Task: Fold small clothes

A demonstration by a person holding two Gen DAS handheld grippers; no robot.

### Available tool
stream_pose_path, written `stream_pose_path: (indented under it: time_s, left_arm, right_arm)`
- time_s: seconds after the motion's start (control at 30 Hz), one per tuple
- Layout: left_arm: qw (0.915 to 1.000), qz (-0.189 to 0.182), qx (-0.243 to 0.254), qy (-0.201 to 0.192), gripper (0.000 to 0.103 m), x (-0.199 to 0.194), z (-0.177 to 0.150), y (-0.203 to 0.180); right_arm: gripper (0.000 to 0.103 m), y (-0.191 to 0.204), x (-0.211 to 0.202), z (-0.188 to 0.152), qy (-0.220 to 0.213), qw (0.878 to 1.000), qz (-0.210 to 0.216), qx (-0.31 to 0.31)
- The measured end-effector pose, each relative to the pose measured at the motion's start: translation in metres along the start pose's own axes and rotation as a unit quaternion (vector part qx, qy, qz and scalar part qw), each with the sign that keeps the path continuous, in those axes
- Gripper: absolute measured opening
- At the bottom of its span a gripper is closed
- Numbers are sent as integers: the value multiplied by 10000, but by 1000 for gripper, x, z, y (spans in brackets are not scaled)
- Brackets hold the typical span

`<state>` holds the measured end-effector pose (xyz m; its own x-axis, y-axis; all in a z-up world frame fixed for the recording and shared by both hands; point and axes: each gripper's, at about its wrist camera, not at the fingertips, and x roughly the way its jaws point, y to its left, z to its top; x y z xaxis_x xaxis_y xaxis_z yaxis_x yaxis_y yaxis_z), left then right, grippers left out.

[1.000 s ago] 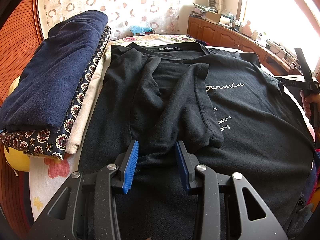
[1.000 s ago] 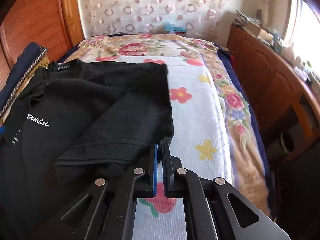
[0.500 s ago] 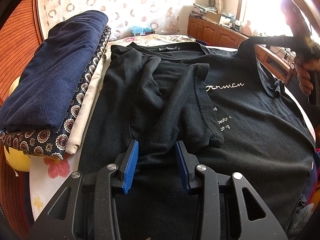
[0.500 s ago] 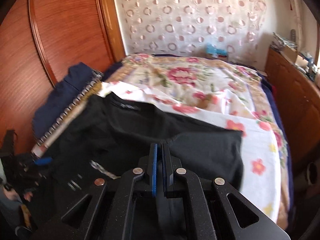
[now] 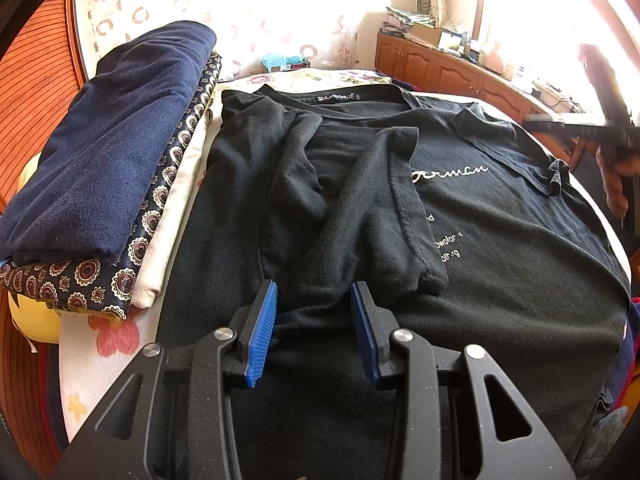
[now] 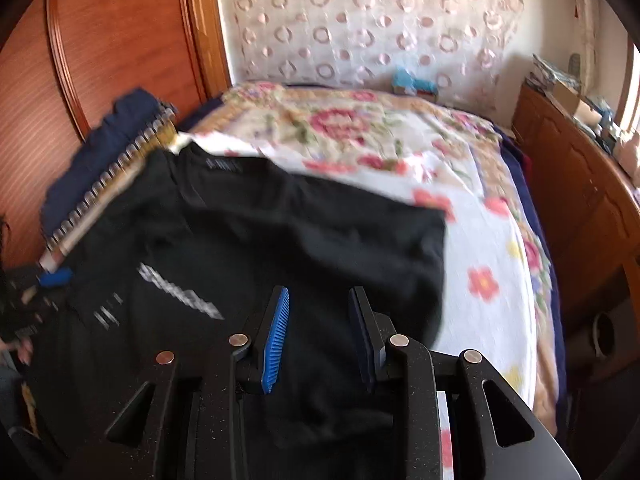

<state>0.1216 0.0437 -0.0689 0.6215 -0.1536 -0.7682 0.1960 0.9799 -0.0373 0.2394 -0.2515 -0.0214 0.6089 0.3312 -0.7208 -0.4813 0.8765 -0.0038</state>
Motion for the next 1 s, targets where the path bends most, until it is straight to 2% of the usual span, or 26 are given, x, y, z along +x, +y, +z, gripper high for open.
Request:
stream_pose_path:
  time_s: [0.17, 0.27, 0.33, 0.47, 0.53, 0.63, 0.7, 0.8, 0.87, 1.0]
  left_arm:
    - [9999, 97, 48, -3, 39, -4, 1, -1]
    - [9996, 100, 172, -221, 39, -20, 8, -3]
    - [9986, -45, 125, -515, 39, -38, 22, -1]
    - [9978, -97, 286, -596, 39, -43, 56, -3]
    - [9980, -16, 399, -494, 39, -30, 77, -3]
    - [9989, -136, 350, -277, 39, -6, 101, 3]
    - [9992, -84, 351, -180, 39, 11, 116, 5]
    - [9996, -146, 240, -27, 36, 34, 134, 12]
    - [9997, -125, 177, 118, 30, 51, 145, 14]
    - [9992, 6, 220, 332, 30, 75, 155, 14]
  right_arm:
    - [32, -4, 13, 0, 80, 9998, -90, 151]
    - [32, -1, 20, 2, 119, 9998, -171, 54]
    - [32, 2, 27, 3, 185, 9995, -235, -99]
    - [32, 6, 34, -1, 63, 9993, -287, -243]
    - [33, 4, 33, -4, -25, 9997, -220, -122]
    - [34, 5, 32, -5, -27, 9997, -214, -142]
    - [35, 4, 33, -6, -24, 9996, -213, -167]
    - [37, 2, 32, -9, -34, 9998, -161, -148]
    - [39, -6, 25, -14, -44, 9998, -124, -150]
    - [39, -7, 24, -15, -49, 9998, -118, -150]
